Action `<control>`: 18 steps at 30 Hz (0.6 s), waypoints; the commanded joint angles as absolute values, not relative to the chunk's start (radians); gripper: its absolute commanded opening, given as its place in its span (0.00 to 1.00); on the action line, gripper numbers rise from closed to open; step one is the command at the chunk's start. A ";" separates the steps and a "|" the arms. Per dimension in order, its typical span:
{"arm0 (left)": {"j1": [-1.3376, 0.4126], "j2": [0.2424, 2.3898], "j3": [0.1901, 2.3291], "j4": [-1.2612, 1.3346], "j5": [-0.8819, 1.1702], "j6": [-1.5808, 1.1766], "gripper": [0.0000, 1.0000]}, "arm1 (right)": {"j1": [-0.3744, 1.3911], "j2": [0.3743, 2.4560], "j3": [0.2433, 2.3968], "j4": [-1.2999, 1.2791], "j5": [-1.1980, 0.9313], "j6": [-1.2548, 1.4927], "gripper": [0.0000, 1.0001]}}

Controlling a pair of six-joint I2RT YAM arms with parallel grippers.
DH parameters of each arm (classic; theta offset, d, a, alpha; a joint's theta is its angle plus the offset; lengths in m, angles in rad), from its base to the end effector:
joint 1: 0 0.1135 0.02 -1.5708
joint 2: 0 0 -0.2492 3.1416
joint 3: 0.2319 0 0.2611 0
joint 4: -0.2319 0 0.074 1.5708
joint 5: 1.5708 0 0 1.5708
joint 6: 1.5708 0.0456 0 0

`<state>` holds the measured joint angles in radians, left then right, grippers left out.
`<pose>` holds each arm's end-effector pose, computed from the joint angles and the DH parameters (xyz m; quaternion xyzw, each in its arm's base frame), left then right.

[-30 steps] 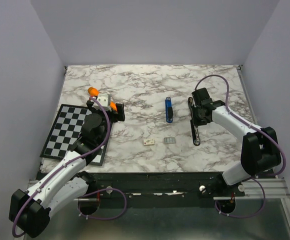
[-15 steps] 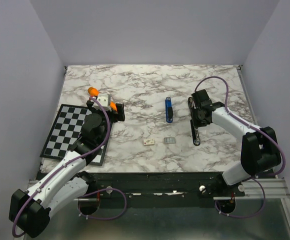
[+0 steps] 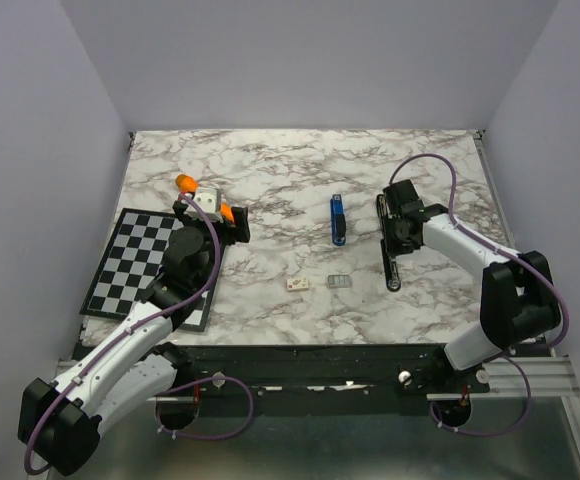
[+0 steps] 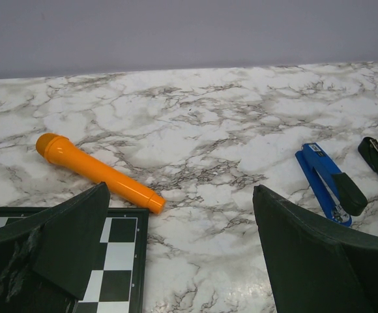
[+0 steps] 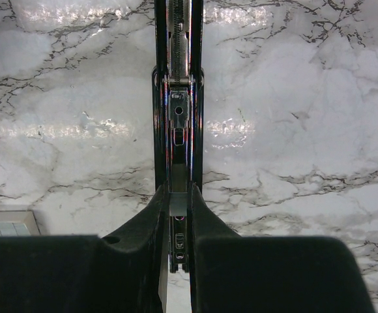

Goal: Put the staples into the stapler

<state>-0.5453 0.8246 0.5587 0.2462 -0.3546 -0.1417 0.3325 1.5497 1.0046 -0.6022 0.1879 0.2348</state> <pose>0.2036 -0.1050 0.2853 0.0199 0.7133 -0.1135 0.6913 0.2977 0.0938 0.1739 -0.0278 0.9732 -0.0295 0.2266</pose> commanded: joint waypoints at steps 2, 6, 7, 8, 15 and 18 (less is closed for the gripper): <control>-0.549 0.818 0.552 0.272 -0.351 -0.137 0.99 | 0.327 1.568 0.985 -0.591 0.160 0.227 0.18; -0.549 0.818 0.552 0.273 -0.350 -0.138 0.99 | 0.327 1.574 0.983 -0.591 0.155 0.221 0.18; -0.549 0.818 0.552 0.273 -0.350 -0.138 0.99 | 0.327 1.575 0.983 -0.592 0.153 0.221 0.18; -0.549 0.818 0.551 0.273 -0.350 -0.138 0.99 | 0.327 1.578 0.985 -0.592 0.153 0.221 0.18; -0.549 0.819 0.549 0.275 -0.348 -0.140 0.99 | 0.327 1.582 0.977 -0.594 0.153 0.219 0.18; -0.549 0.819 0.551 0.275 -0.348 -0.140 0.99 | 0.327 1.582 0.977 -0.595 0.155 0.222 0.19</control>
